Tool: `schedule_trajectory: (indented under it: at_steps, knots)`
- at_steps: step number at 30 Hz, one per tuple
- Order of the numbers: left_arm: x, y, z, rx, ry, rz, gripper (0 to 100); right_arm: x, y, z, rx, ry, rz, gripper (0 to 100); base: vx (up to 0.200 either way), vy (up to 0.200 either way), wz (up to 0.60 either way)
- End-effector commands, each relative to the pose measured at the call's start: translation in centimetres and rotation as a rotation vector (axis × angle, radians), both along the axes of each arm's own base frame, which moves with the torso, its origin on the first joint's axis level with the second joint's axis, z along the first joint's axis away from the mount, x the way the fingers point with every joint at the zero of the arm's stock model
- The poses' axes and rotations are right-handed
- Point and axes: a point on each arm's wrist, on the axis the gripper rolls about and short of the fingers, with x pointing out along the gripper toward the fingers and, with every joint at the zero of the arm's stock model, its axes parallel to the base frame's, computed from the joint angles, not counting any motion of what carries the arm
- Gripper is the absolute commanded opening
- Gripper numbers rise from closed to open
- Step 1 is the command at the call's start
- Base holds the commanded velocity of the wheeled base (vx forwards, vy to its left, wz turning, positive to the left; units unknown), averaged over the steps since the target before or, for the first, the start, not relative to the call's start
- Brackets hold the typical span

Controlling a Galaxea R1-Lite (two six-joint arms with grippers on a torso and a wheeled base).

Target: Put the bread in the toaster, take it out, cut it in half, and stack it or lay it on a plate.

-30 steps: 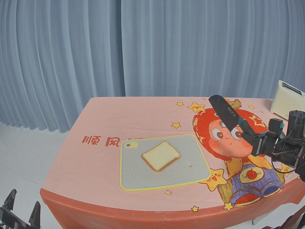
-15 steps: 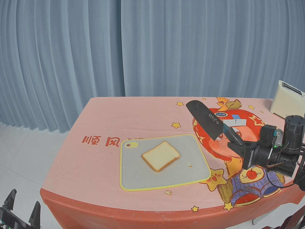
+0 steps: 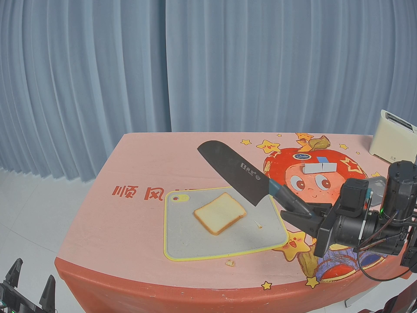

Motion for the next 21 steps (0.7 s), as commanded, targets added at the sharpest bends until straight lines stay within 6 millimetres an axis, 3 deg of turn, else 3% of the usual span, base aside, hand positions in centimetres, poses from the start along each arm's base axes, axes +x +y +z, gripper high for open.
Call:
schedule_trajectory:
  at_steps: [1, 8, 14, 21]
  knots:
    - [0.1, 0.0, -0.5, 0.000, 0.017, 0.002, 100, 0.2, 0.9, 0.4, 0.002, -0.015, 0.031, 0, 0.000, 0.000, 0.00]
    - [0.1, 0.0, -0.5, 0.000, 0.017, 0.000, 100, 1.1, 1.8, 1.9, 0.016, -0.077, 0.044, 0, 0.000, 0.000, 0.00]
    - [0.1, 0.0, -0.5, 0.000, 0.017, 0.000, 100, 0.6, 1.6, 0.6, -0.016, -0.042, 0.055, 0, 0.000, 0.000, 0.00]
    - [0.1, 0.0, -0.5, 0.000, 0.017, 0.000, 100, 0.2, 1.7, 1.1, -0.010, -0.062, 0.071, 0, 0.000, 0.000, 0.00]
